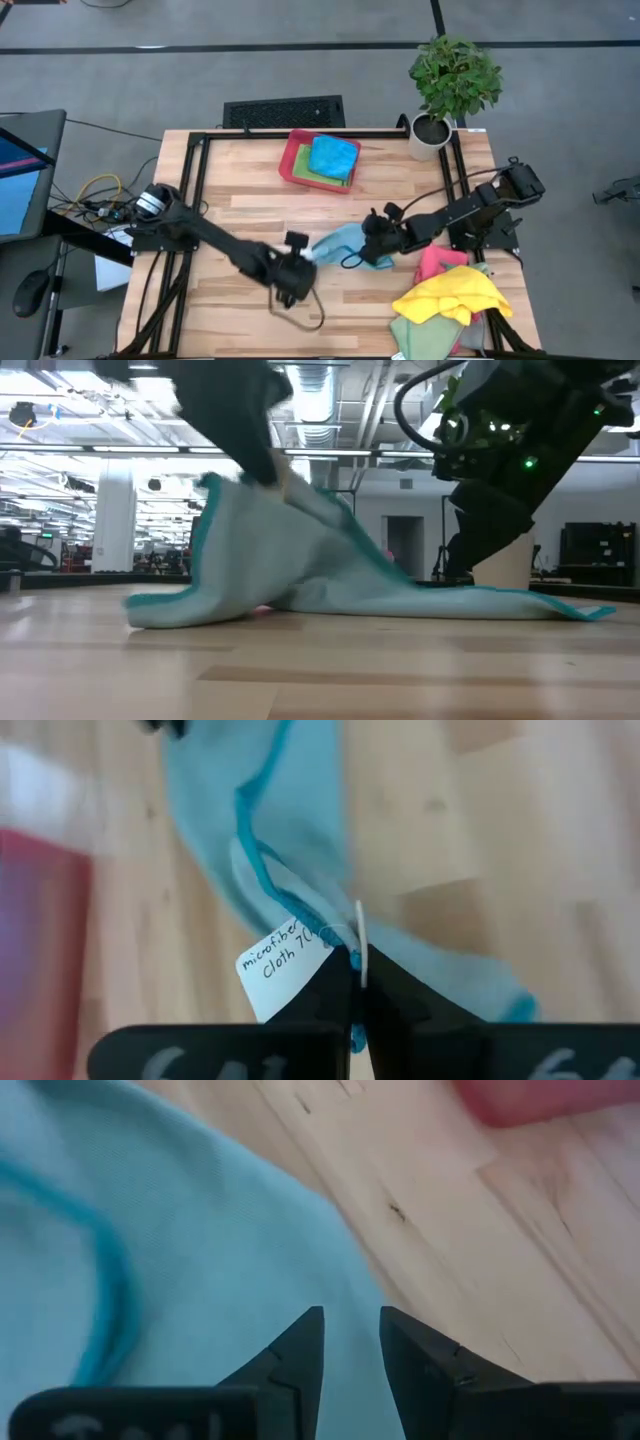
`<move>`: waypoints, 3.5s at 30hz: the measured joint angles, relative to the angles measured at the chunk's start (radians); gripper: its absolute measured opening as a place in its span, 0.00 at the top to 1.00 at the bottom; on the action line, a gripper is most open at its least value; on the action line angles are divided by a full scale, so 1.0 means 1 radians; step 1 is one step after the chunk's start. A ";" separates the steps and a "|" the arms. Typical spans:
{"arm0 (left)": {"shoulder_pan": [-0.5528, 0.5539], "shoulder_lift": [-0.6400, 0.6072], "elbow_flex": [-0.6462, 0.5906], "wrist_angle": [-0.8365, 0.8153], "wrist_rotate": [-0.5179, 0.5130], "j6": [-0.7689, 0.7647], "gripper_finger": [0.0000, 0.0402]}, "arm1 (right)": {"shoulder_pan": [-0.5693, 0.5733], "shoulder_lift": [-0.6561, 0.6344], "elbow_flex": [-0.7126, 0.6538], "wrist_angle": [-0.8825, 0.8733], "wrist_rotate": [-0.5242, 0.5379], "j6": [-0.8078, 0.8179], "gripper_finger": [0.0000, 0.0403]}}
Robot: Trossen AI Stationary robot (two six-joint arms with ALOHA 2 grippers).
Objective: Fold microfiber towels
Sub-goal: Fold the light blue microfiber cloth
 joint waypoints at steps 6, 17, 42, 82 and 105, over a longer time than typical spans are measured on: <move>-0.087 0.000 0.005 -0.004 0.045 -0.086 1.00 | -0.010 0.000 0.000 0.015 -0.005 -0.008 0.69; -0.183 0.008 -0.109 0.042 0.250 -0.243 0.98 | 0.037 0.000 0.000 0.111 -0.030 -0.015 0.69; -0.383 0.008 -0.225 -0.001 -0.058 -0.475 0.57 | 0.158 0.000 0.000 0.175 -0.056 0.000 0.58; -0.458 0.086 -0.280 0.150 -0.069 -0.757 0.57 | 0.100 0.210 0.085 0.466 -0.125 -0.201 0.59; -0.452 0.014 -0.245 0.079 -0.310 -0.634 0.57 | -0.017 -0.110 -0.068 0.189 -0.157 -0.222 0.59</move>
